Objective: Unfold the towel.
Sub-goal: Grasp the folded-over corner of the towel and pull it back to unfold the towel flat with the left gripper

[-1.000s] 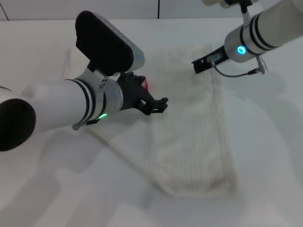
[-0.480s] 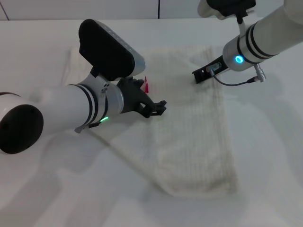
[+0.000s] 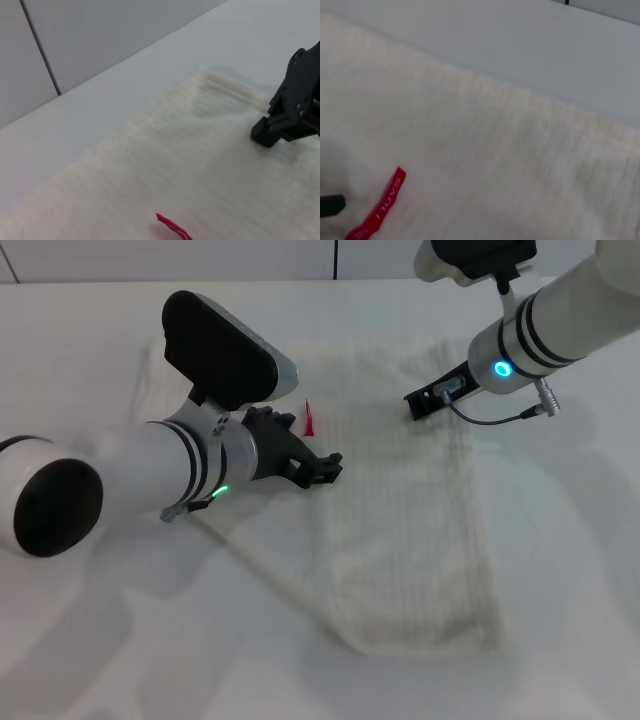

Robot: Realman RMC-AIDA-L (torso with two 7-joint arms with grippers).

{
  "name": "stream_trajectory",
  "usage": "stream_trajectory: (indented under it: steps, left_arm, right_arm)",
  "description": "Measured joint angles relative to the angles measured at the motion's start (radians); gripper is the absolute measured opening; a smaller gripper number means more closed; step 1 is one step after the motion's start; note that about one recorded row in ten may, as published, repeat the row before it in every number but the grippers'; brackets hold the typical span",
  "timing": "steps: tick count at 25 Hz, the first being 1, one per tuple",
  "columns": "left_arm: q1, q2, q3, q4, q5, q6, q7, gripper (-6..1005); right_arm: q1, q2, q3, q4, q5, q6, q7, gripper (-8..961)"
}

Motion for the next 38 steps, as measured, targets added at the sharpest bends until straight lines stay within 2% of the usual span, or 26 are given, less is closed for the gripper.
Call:
stream_trajectory:
  steps: [3,14,20,23,25,28,32,38]
  left_arm:
    - [-0.014,0.001,0.0,0.005,-0.009,-0.023,0.0,810]
    - [-0.026,0.003,-0.014,-0.005,-0.007,-0.072,-0.002,425]
    - [-0.012,0.006,-0.027,-0.066,-0.002,-0.116,-0.003,285]
    - [0.023,0.007,-0.036,-0.157,0.024,-0.169,-0.005,215]
    - [0.082,0.006,-0.036,-0.306,0.122,-0.248,-0.065,147]
    - [0.118,0.006,-0.032,-0.412,0.22,-0.325,-0.147,46]
    - [0.167,0.007,-0.017,-0.551,0.34,-0.435,-0.271,49]
    - [0.215,0.009,-0.022,-0.672,0.357,-0.566,-0.317,54]
  right_arm:
    - [0.0,0.0,0.0,-0.003,0.0,-0.004,0.0,16]
    - [0.0,0.0,0.001,0.0,-0.003,-0.002,0.0,23]
    - [-0.005,0.0,0.001,0.0,-0.004,0.0,0.0,27]
    - [-0.007,0.0,0.001,0.0,-0.005,-0.001,0.0,28]
    - [-0.007,0.0,0.001,0.0,-0.005,-0.002,0.0,30]
    - [-0.007,0.0,0.001,0.0,-0.005,-0.003,0.0,32]
    - [-0.007,0.0,0.001,-0.001,-0.005,-0.003,0.0,34]
    - [-0.008,0.0,0.001,-0.001,-0.005,-0.003,0.0,38]
